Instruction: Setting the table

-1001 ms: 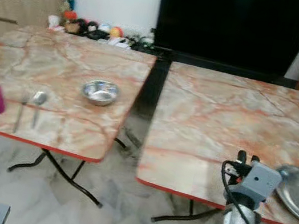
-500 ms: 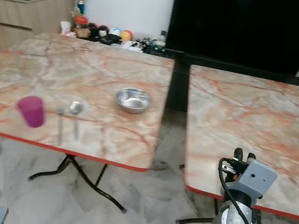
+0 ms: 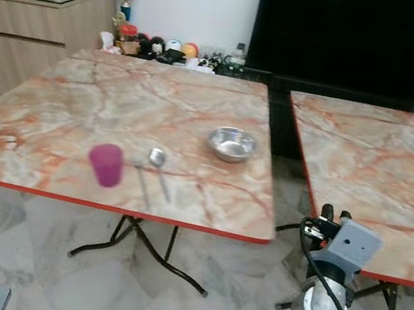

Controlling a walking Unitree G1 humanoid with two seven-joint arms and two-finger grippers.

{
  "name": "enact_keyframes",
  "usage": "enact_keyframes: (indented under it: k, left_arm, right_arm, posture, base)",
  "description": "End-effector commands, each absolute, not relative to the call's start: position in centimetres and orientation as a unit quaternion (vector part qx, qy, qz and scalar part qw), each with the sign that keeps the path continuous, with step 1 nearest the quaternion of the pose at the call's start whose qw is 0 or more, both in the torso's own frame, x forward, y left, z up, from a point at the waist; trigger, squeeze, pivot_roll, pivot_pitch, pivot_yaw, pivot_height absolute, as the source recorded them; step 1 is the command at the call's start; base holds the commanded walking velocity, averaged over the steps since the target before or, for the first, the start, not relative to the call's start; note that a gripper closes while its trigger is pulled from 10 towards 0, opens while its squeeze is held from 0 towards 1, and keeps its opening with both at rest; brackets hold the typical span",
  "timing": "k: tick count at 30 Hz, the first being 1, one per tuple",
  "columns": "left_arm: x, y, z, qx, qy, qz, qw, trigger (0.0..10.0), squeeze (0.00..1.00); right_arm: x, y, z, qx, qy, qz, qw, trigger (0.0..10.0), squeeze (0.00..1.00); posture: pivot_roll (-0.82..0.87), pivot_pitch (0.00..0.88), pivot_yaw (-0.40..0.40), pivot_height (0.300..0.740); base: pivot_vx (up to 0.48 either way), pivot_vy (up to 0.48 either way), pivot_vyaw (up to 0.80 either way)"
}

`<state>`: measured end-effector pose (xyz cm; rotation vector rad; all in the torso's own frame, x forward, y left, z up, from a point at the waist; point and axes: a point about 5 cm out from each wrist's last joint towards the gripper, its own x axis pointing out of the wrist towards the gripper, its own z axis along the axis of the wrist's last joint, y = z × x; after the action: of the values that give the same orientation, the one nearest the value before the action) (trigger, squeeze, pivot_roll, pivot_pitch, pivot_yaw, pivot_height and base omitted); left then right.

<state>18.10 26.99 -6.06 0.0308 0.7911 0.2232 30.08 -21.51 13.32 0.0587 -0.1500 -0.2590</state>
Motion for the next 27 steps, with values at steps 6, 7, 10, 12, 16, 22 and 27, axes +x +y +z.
enact_keyframes:
  k: [6,7,10,12,16,22,27]
  left_arm:
    - [18.08,26.79,-6.13,0.014,0.383,0.106,0.917,10.0,0.0]
    - [18.12,26.75,-6.1,0.013,0.381,0.104,0.919,10.0,0.0]
    - [18.16,26.72,-6.08,0.011,0.38,0.103,0.919,10.0,0.0]
    - [18.17,26.7,-6.09,0.01,0.38,0.102,0.919,10.0,0.0]
    - [18.16,26.63,-6.13,0.008,0.381,0.1,0.919,10.0,0.0]
    - [18.14,26.52,-6.18,0.008,0.383,0.095,0.919,10.0,0.0]
    - [18.17,26.44,-6.18,0.013,0.383,0.089,0.919,10.0,0.0]
  right_arm:
    - [30.1,-21.72,13.68,0.026,-0.081,-0.13,0.988,10.0,0.0]
    - [30.11,-21.71,13.69,0.026,-0.081,-0.131,0.988,10.0,0.0]
    - [30.14,-21.67,13.75,0.027,-0.083,-0.131,0.988,10.0,0.0]
    - [30.16,-21.64,13.74,0.027,-0.082,-0.131,0.988,10.0,0.0]
    - [30.15,-21.6,13.72,0.027,-0.082,-0.13,0.988,10.0,0.0]
    - [30.15,-21.52,13.69,0.029,-0.082,-0.13,0.988,10.0,0.0]
    - [30.14,-21.5,13.6,0.029,-0.081,-0.13,0.988,10.0,0.0]
  posture:
    - [-0.03,0.014,-0.001,0.74]
    - [-0.03,0.014,0.0,0.74]
    - [-0.03,0.014,0.0,0.74]
    - [-0.02,0.015,-0.001,0.74]
    - [-0.02,0.016,0.0,0.74]
    - [-0.02,0.015,0.002,0.74]
    - [-0.02,0.017,0.003,0.74]
  base:
    - [0.0,0.0,0.0]
    - [0.0,0.0,0.0]
    - [0.0,0.0,0.0]
    - [0.0,0.0,0.0]
    - [0.0,0.0,0.0]
    - [0.0,0.0,0.0]
    - [0.049,-0.066,0.0]
